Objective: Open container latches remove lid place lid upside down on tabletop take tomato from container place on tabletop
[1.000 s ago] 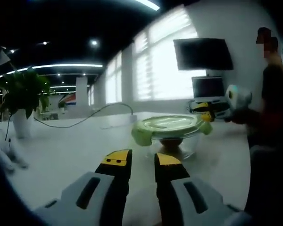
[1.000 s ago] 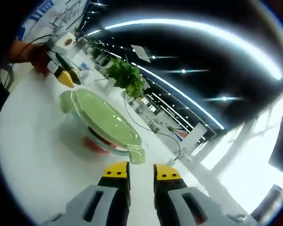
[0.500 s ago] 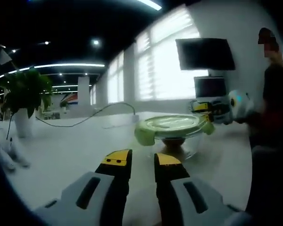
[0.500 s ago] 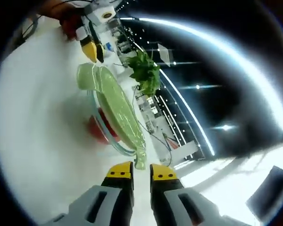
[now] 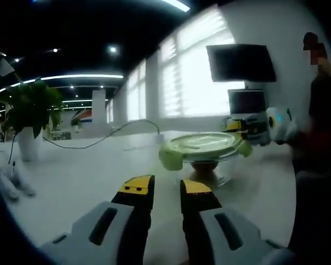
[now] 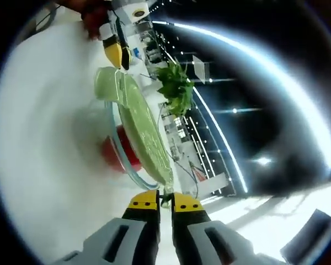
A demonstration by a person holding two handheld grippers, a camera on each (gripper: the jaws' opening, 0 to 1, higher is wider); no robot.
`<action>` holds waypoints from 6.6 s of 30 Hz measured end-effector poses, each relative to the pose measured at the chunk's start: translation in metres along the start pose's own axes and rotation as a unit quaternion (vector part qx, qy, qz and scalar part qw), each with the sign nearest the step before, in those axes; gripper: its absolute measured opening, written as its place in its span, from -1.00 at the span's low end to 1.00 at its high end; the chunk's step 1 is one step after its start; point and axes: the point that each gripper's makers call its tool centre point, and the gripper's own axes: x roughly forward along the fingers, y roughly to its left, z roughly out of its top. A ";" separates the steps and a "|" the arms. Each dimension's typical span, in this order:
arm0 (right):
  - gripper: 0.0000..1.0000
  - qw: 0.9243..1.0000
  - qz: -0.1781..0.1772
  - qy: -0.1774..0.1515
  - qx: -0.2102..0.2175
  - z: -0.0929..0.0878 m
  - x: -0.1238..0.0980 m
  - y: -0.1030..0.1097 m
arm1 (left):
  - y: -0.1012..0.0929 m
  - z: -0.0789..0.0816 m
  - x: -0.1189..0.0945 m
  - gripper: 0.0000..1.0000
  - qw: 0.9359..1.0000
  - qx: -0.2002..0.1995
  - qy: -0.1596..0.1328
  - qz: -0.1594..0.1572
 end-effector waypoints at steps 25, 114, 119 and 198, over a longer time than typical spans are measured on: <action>-1.00 0.986 -0.017 -0.066 -0.150 0.046 -0.006 -0.047 | 0.002 -0.001 0.000 -0.60 1.000 0.000 0.003 0.005; -1.00 0.887 0.275 0.225 0.296 -0.018 0.252 -0.055 | 0.006 0.003 0.001 -0.59 0.999 -0.039 -0.012 0.000; -1.00 0.883 0.267 0.240 0.303 -0.031 0.259 -0.051 | 0.006 0.003 0.002 -0.59 0.999 -0.037 -0.011 -0.001; -0.89 0.853 0.252 0.249 0.383 -0.089 0.241 0.010 | 0.004 0.003 0.001 -0.59 0.999 -0.035 -0.009 -0.003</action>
